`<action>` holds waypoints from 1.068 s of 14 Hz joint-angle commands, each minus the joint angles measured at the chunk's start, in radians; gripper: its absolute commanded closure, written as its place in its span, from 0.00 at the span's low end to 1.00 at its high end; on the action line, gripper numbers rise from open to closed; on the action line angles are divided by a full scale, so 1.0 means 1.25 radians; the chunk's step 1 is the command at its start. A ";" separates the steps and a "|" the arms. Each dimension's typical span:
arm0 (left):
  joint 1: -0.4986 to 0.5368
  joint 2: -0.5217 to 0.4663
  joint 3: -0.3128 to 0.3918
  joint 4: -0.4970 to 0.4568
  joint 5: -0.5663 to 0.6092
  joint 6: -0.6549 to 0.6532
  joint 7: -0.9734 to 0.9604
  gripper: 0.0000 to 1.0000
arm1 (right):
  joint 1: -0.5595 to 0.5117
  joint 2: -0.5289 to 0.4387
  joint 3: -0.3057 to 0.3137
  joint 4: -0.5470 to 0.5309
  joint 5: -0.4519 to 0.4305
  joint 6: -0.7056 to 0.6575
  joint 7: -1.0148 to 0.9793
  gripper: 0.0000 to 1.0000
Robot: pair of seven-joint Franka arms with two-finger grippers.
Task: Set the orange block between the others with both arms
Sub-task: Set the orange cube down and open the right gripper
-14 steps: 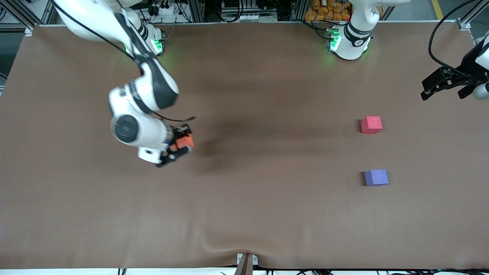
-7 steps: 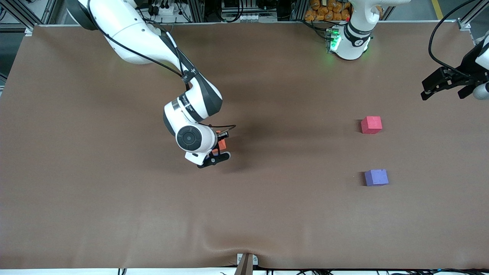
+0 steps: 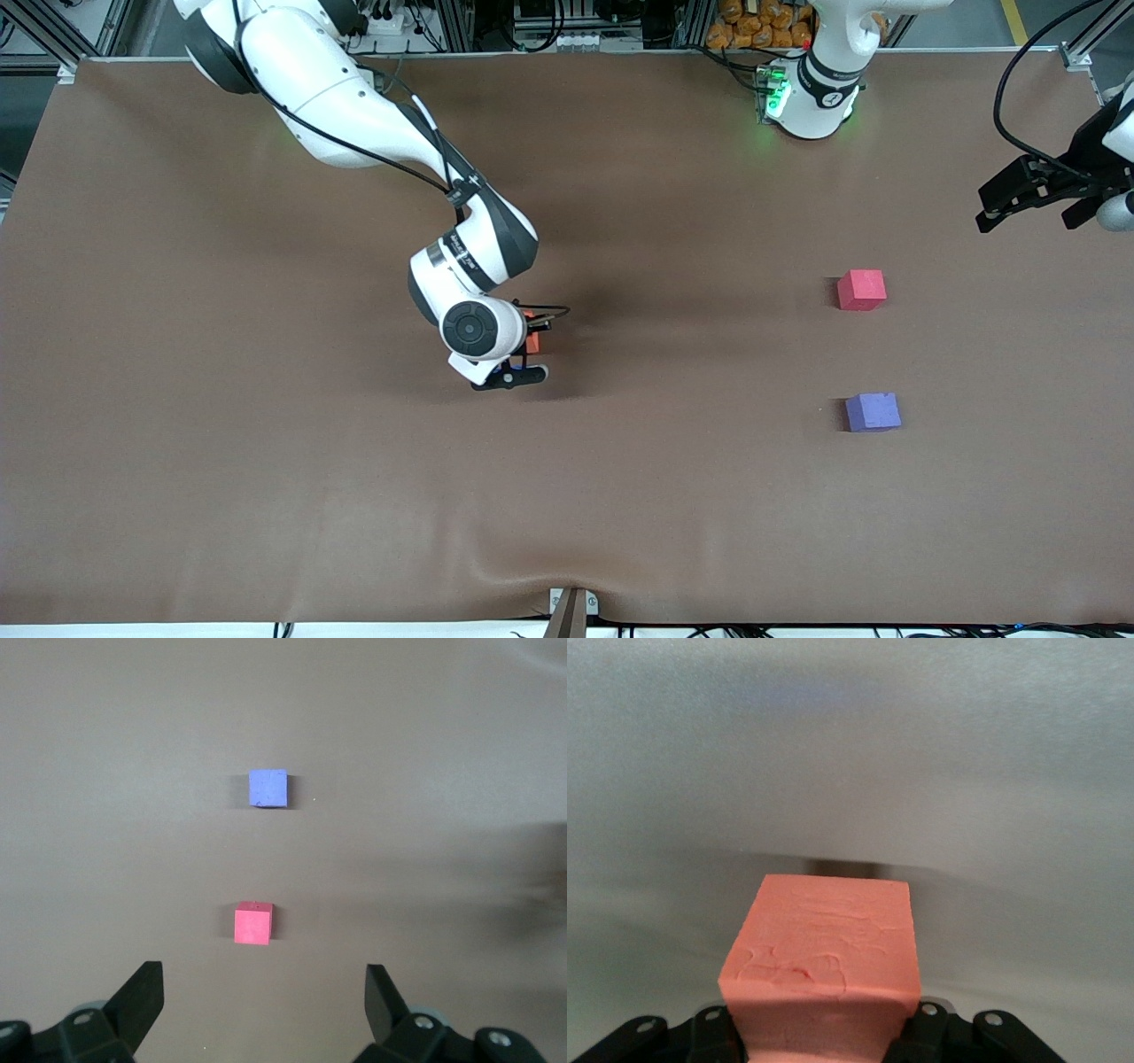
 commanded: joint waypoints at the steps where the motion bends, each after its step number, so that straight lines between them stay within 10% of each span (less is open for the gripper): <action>1: 0.005 -0.004 -0.003 0.006 0.009 -0.009 0.012 0.00 | 0.022 0.032 -0.008 0.046 0.007 -0.004 0.035 1.00; 3: 0.005 -0.003 -0.002 0.006 0.009 -0.009 0.012 0.00 | 0.024 0.036 -0.008 0.047 0.005 -0.004 0.036 0.93; 4: 0.004 -0.001 -0.002 0.005 0.009 -0.009 0.012 0.00 | 0.025 0.036 -0.010 0.046 0.004 -0.008 0.035 0.63; 5: 0.003 0.001 -0.002 0.005 0.009 -0.009 0.011 0.00 | 0.025 0.035 -0.010 0.046 0.002 -0.013 0.036 0.10; 6: 0.003 0.001 -0.002 0.005 0.009 -0.009 0.008 0.00 | 0.027 0.031 -0.010 0.046 -0.012 -0.013 0.035 0.00; 15: -0.011 0.012 -0.007 0.006 0.005 -0.005 -0.006 0.00 | -0.022 -0.083 -0.007 0.046 -0.015 -0.164 0.030 0.00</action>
